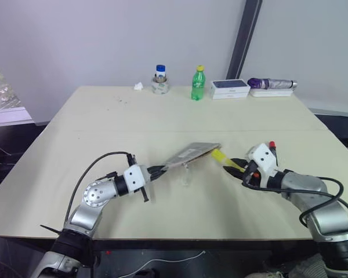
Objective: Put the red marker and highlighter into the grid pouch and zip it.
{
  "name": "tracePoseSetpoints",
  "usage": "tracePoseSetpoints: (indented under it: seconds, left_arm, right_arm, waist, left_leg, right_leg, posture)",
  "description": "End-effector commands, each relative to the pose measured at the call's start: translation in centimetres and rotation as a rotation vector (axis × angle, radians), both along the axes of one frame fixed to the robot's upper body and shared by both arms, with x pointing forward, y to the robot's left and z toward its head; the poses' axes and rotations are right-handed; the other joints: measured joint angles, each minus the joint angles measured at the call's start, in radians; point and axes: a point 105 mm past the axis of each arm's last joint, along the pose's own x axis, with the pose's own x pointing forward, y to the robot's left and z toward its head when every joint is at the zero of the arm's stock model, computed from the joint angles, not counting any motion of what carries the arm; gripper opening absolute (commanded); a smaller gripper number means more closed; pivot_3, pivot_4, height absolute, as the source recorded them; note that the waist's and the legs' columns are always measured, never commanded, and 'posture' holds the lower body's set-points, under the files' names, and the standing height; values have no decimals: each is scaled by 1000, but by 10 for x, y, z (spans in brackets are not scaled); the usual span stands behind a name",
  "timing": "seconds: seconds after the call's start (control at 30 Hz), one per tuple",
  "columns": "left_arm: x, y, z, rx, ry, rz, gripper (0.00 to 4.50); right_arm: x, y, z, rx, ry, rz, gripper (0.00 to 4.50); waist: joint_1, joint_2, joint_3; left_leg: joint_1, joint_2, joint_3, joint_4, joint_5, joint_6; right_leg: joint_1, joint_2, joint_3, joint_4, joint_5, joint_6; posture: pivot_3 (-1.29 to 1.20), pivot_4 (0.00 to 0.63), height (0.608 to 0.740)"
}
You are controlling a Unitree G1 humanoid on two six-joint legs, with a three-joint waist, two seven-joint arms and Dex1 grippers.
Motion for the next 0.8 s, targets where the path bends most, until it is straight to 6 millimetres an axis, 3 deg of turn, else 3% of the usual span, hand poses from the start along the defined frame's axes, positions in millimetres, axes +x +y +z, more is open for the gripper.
tracePoseSetpoints:
  seconds: [0.03,0.4,0.57,0.7,0.8]
  left_arm:
    - [-4,-6,14,-16,-49,-34,0]
    - [-11,-10,12,1,-60,-65,0]
    - [-15,-14,12,65,-95,-101,0]
    - [-20,-9,7,107,-97,-122,0]
    - [-22,-9,6,115,-97,-142,0]
  right_arm:
    - [-2,16,10,0,-46,53,921]
    - [4,35,6,-18,-43,95,921]
    - [5,38,-2,-279,-117,176,921]
    - [4,48,17,-485,-272,305,921]
    - [-2,61,19,-582,-353,427,921]
  waist:
    - [0,0,0]
    - [1,0,0]
    - [0,0,0]
    - [-1,0,0]
    - [-4,0,0]
  left_leg:
    - [0,0,0,0,0,0]
    - [0,0,0,0,0,0]
    - [0,-1,0,0,0,0]
    - [0,-1,0,0,0,0]
    - [0,0,0,-1,0,0]
  right_leg:
    - [0,0,0,0,0,0]
    - [0,0,0,0,0,0]
    - [0,0,0,0,0,0]
    - [-1,0,0,0,0,0]
    - [-1,0,0,0,0,0]
  posture:
    - [0,150,740]
    - [0,150,740]
    - [0,150,740]
    - [0,150,740]
    - [0,150,740]
